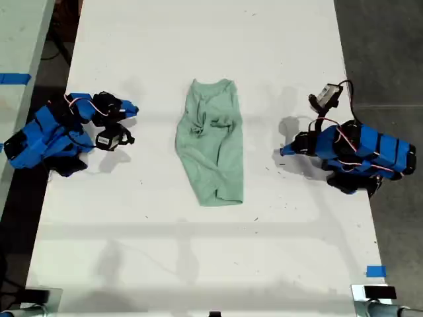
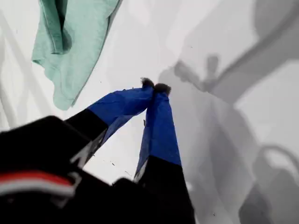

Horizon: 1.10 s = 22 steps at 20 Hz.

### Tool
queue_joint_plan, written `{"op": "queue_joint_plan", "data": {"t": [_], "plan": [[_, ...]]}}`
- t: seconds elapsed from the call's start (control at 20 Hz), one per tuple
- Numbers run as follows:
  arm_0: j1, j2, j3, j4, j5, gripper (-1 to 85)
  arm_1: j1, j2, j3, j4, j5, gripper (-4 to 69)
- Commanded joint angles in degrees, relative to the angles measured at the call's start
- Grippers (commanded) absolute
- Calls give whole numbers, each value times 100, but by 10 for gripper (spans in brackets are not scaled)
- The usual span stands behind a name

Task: Fold t shirt

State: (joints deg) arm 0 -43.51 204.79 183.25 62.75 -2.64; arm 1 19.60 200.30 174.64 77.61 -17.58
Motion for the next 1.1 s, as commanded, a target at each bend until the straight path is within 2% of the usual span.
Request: {"op": "queue_joint_plan", "data": {"t": [0.0, 0.05, 0.1, 0.2, 0.25, 0.35, 0.45, 0.55, 0.7, 0.85, 1.05], "plan": [[-18, 53, 53, -62, 70, -1, -149, 62, 299, -18, 88, 5], [35, 53, 35, -62, 70, -1, -158, 62, 299, -18, 70, 5], [158, 53, 26, -88, 360, -1, -88, 62, 290, -18, 35, 5], [589, 70, -202, -211, 53, -2, 105, 53, 105, 290, -9, 1], [1028, -70, -536, -211, -369, -2, -123, -158, -114, 431, 369, -2], [1907, -1749, -1529, -290, -1222, -2, -1107, -1679, -1283, 404, 1441, -2], [2610, -3744, -2874, -360, -1644, -2, -1758, -3735, -2953, 439, 1898, -2], [3085, -5528, -4482, -220, -1731, -2, -2083, -5458, -4553, 510, 1995, -2], [3516, -8033, -6812, 88, -1600, -2, -2329, -7787, -6935, 1134, 2021, -5], [3683, -9439, -7945, 44, -1512, -2, -2505, -9378, -8789, 1731, 2083, -5], [4052, -10731, -9088, 26, -1538, -2, -2619, -10617, -9993, 1854, 2074, -5]]}}
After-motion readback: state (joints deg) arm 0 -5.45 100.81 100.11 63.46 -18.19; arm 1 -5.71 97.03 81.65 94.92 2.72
